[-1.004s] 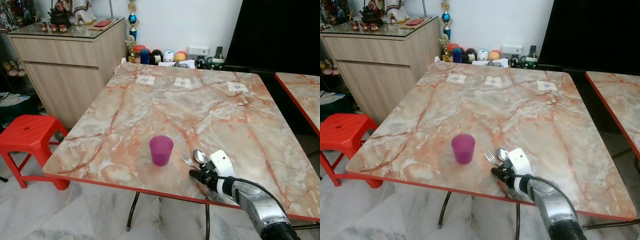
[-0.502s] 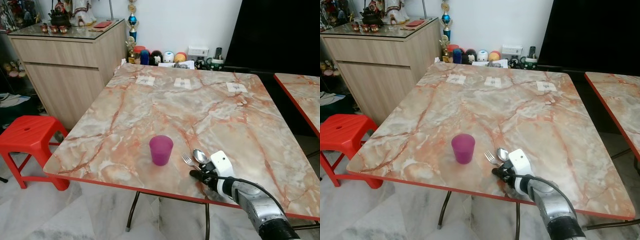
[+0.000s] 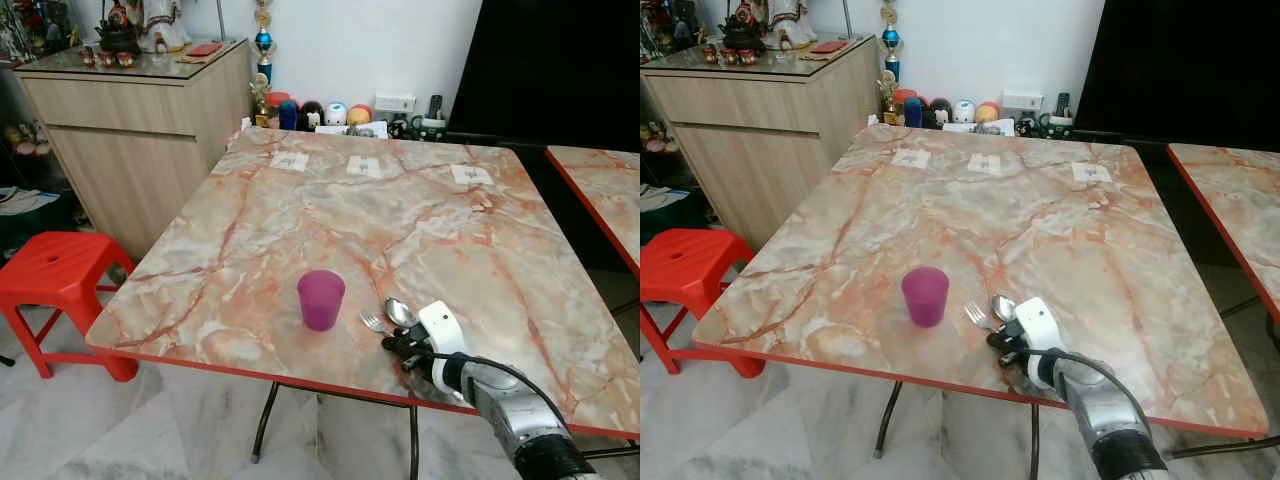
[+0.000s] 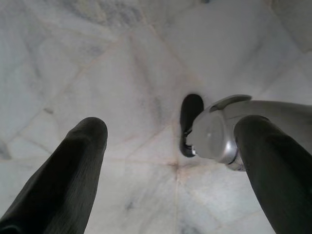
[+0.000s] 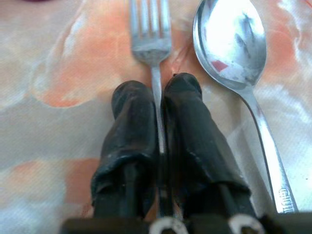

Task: Setting the table

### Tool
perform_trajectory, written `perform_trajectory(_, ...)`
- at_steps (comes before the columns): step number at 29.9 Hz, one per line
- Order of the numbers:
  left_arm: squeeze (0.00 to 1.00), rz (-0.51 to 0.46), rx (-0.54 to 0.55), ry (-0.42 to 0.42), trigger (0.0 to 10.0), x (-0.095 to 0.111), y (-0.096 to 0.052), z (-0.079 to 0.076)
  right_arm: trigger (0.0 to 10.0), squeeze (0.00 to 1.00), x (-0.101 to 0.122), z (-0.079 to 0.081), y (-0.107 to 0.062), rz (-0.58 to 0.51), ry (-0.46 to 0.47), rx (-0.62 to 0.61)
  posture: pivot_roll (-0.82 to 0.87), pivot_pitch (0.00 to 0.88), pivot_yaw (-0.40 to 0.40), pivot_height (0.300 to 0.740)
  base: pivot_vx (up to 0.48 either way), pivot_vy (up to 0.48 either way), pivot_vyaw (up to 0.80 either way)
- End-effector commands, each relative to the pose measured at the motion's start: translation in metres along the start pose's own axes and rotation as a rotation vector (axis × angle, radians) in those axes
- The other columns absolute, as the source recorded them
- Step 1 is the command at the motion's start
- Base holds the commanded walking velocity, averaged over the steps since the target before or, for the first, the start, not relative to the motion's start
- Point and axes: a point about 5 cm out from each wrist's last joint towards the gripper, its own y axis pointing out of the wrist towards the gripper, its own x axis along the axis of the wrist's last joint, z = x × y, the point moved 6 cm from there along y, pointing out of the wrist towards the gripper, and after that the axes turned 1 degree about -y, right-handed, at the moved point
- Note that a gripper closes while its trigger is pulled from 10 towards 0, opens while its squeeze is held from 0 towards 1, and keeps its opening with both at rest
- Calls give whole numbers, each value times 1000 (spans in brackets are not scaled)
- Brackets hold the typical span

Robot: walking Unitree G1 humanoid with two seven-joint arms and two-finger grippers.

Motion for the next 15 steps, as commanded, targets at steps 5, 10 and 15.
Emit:
perform_trajectory(5, 0, 14, -15, 8, 10000, 1, 2, -14, 0, 0, -11, 0, 1, 42, 12, -10, 84, 0, -21, 740, 0, 0, 0)
perform_trajectory(10, 0, 30, 10, 3, 10000, -12, -4, 11, 0, 0, -10, 0, 2, 29, 26, -24, 84, 0, -21, 740, 0, 0, 0)
perform_trajectory(15, 0, 41, 24, 2, 10000, -21, -8, 25, 0, 0, 0, 3, 5, -23, 38, -40, 83, 0, -22, 740, 0, 0, 0)
